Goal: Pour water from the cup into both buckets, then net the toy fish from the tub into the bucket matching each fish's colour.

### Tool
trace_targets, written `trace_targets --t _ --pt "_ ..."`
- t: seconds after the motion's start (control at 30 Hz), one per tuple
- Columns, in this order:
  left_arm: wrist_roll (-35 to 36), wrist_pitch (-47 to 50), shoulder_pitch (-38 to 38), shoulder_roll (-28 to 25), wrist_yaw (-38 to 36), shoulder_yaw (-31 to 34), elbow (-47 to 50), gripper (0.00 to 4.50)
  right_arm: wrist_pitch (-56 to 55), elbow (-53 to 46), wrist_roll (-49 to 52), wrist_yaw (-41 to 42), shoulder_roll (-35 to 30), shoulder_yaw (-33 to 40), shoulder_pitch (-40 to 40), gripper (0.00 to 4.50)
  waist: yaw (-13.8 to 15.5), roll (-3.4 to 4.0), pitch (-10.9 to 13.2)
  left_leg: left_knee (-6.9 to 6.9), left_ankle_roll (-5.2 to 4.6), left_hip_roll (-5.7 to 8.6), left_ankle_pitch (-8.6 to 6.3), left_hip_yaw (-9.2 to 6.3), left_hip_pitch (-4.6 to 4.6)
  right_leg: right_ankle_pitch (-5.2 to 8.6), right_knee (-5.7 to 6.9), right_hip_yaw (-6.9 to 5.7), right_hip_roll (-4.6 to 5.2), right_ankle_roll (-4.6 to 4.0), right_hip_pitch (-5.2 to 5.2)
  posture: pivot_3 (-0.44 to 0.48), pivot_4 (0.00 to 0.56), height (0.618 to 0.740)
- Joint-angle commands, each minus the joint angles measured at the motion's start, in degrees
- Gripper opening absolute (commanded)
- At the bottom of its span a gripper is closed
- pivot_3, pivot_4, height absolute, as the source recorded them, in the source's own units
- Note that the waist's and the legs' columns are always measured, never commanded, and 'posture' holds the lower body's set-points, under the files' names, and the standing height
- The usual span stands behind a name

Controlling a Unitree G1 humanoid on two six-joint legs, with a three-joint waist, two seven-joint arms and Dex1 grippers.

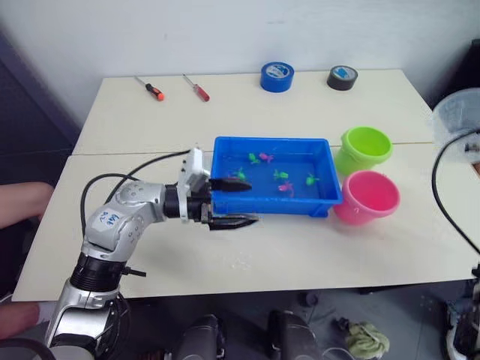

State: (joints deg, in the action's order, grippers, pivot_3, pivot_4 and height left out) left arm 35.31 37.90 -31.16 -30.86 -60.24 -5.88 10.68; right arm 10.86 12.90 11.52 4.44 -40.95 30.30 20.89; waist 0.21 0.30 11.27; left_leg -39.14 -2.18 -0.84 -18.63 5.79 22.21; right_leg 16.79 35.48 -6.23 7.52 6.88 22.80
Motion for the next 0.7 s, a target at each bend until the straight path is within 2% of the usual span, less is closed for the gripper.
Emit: trace_targets --t 0.03,0.17,0.3,0.53,0.7 --pt "1.42 -0.92 -0.67 0.13 -2.33 0.24 1.07 4.5 8.71 -12.43 11.01 0.63 4.54 8.73 -5.99 0.08 0.16 0.0 0.0 -0.01 0.0 0.0 0.0 0.0 0.0 0.0 -0.01 0.03 0.0 0.0 -0.01 0.0 0.15 0.74" --pt "1.54 -1.76 -0.57 1.17 -3.21 0.45 0.9 4.5 15.55 -16.93 18.78 -0.88 9.71 15.11 -11.83 0.08 0.11 0.03 0.0 -0.01 -0.05 0.07 0.03 0.1 -0.01 0.0 -0.05 0.1 0.05 0.0 -0.01 0.0 0.15 0.74" --pt "1.65 -1.91 -0.79 1.91 -3.21 0.52 0.99 4.5 16.28 -15.88 21.6 -2.14 13.58 17.32 -13.85 0.08 -0.18 0.03 0.0 0.0 -0.06 0.05 0.03 0.11 -0.06 0.01 -0.02 0.11 0.02 -0.01 -0.01 0.0 0.15 0.74" --pt "2.96 -0.86 -1.35 3.26 -2.31 1.68 1.61 4.5 7.55 -7.17 18.56 0.26 16.07 15.06 -13.84 0.08 -0.28 0.04 -0.01 0.02 -0.06 0.06 0.03 0.17 -0.1 0.01 0.0 0.17 0.02 -0.02 0.0 0.0 0.15 0.74" --pt "2.85 -0.97 -1.39 2.94 -2.34 1.47 2.45 4.5 -2.37 4.57 14.53 1.1 15.32 13.69 -11.53 0.08 -0.3 0.05 -0.01 0.02 -0.1 0.1 0.05 0.23 -0.12 0.01 -0.01 0.23 0.04 -0.02 0.0 0.0 0.15 0.74"
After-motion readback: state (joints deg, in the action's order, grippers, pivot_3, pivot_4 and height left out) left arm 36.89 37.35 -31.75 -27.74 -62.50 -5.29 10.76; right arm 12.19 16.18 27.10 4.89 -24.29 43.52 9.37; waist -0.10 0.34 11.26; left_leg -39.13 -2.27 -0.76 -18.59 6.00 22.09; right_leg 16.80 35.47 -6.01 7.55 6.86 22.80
